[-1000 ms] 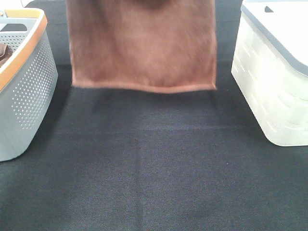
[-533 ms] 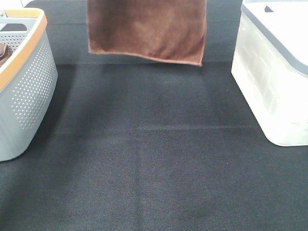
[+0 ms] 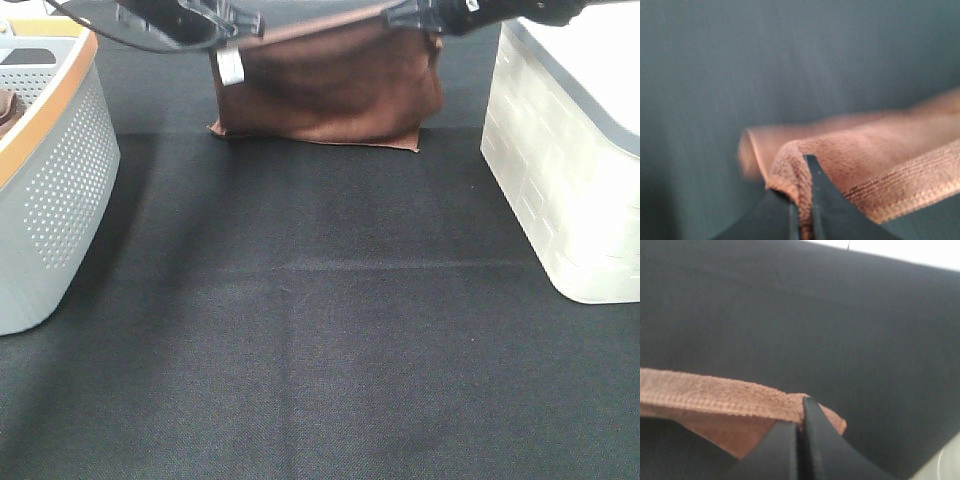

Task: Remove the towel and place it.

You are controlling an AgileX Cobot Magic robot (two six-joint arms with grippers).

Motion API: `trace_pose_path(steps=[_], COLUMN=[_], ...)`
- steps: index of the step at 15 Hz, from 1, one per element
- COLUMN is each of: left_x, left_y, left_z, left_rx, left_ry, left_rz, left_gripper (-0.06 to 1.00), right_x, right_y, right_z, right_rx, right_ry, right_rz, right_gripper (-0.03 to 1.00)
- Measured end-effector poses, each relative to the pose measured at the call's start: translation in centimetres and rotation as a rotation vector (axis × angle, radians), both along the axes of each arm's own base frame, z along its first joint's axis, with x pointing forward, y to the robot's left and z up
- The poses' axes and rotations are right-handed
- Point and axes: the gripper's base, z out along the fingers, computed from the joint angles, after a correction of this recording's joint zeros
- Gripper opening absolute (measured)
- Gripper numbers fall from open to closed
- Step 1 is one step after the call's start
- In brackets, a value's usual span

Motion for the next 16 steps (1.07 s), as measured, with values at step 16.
trace_pose_path(steps=[16], left_x=[-4.9], left_y=[1.1], left_z=[-2.1], left_rx=[0.147], left_ry=[0.606], left_rz=[-0.080], left_gripper=[0.00], right_x=[-6.9], right_y=[0.9], right_z=[-2.1], right_rx=[0.034], right_ry=[0.822], right_rz=[0.229], right_gripper=[0.00])
